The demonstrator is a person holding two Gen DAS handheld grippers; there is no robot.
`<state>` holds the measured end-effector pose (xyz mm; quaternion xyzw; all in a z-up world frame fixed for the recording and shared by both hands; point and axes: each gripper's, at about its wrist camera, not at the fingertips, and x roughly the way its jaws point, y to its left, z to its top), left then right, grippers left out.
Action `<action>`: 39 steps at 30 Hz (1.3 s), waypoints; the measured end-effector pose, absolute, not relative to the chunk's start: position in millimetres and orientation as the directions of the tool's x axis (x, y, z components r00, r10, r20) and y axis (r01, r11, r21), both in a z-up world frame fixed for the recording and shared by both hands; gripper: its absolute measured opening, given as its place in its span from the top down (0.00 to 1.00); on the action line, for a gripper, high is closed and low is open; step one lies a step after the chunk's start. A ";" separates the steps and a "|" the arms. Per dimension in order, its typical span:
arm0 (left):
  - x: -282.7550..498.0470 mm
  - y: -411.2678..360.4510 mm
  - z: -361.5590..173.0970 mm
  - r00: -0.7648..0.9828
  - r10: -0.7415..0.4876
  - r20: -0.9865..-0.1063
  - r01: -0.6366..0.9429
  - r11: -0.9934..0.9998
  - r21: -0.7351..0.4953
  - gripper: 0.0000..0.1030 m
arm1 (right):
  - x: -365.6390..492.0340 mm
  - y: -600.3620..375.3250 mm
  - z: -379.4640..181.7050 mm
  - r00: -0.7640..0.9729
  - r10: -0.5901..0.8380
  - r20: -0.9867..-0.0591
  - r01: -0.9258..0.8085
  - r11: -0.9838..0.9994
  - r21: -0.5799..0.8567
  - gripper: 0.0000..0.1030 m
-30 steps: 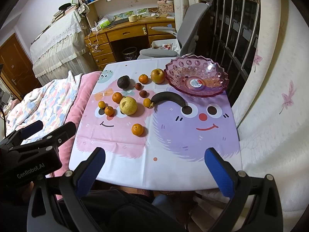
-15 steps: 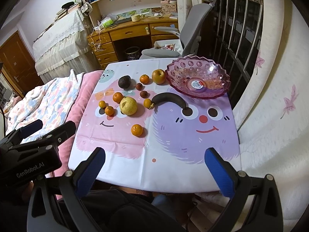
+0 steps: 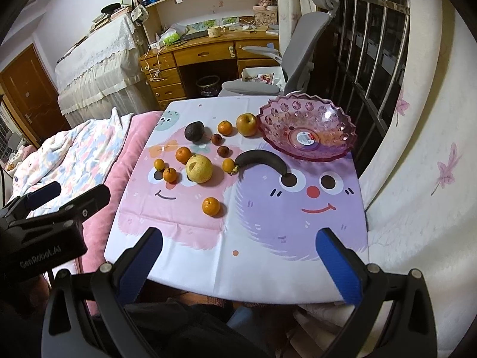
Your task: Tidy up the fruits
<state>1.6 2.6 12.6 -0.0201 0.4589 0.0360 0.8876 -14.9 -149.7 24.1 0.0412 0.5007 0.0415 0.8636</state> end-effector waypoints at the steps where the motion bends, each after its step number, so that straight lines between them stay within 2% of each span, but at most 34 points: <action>1: 2.0 4.0 12.6 0.573 0.048 -0.818 -0.082 0.997 0.000 0.01 | -14.3 -149.5 23.4 0.494 0.116 -0.862 -0.027 0.993 0.118 0.00; 13: 8.3 38.0 -0.2 0.540 -0.001 -0.842 -0.057 0.998 -0.038 0.01 | -9.3 -130.1 10.4 0.482 0.126 -0.867 0.026 0.987 0.158 0.00; 21: 28.4 65.3 -14.8 0.502 -0.048 -0.864 0.001 0.998 -0.055 0.01 | -2.3 -106.6 2.4 0.534 0.083 -0.841 0.032 0.992 0.119 0.00; 30: 75.3 84.1 -45.5 0.438 -0.096 -0.894 0.154 0.988 -0.031 0.01 | 5.2 -85.5 -28.4 0.562 0.024 -0.827 0.030 0.998 0.049 0.00; 39: 137.1 70.2 -77.4 0.439 -0.220 -0.871 0.335 0.940 -0.068 0.01 | 18.8 -73.3 -69.7 0.605 0.068 -0.793 -0.106 0.994 0.005 0.00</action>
